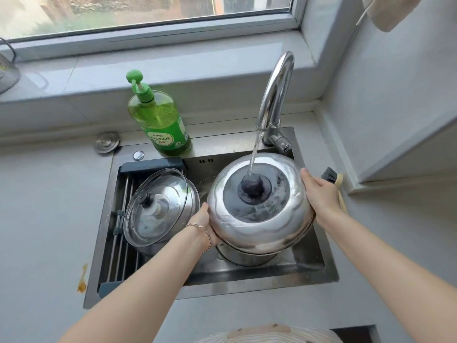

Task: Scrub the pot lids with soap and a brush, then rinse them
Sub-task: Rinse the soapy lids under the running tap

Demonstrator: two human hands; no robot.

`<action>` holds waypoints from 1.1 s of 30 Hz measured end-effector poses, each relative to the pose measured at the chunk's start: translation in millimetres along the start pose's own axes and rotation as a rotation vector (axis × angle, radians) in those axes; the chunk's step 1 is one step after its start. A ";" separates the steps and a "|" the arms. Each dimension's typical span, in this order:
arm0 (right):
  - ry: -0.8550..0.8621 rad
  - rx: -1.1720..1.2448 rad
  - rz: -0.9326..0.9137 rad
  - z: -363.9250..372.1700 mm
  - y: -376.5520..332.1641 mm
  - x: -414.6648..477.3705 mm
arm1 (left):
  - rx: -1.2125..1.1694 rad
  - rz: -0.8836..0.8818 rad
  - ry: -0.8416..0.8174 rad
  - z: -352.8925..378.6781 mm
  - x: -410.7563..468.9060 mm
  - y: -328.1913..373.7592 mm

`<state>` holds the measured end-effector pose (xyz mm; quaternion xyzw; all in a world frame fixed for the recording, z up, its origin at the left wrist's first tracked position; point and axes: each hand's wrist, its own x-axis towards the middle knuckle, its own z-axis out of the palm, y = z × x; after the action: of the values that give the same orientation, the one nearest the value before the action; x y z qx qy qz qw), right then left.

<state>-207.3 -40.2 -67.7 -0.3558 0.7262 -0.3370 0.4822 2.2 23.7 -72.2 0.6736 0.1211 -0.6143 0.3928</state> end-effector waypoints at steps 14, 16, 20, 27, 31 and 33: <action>-0.081 -0.488 -0.217 55.1 -6.7 -22.0 | -0.166 0.264 -0.148 -37.1 -11.3 23.8; -0.095 -0.609 -0.304 68.7 3.3 -34.9 | -0.183 0.258 -0.151 -34.6 -17.3 24.8; -0.349 -0.900 -0.676 92.3 17.8 -84.4 | -0.267 0.218 -0.072 -36.3 -18.2 23.7; -0.296 -0.753 -0.365 93.8 -13.0 -27.6 | -0.301 0.292 -0.107 -50.3 -17.3 25.2; -0.345 -0.879 -0.713 94.1 -0.9 -64.6 | -0.260 0.313 -0.122 -46.2 -19.7 26.8; -0.364 -0.833 -0.712 88.9 0.7 -49.5 | -0.237 0.321 -0.151 -43.8 -23.7 26.9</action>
<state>-109.9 -11.2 -72.9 -0.7905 0.5383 -0.0974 0.2755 46.6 43.1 -42.8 0.5853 0.0541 -0.5741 0.5700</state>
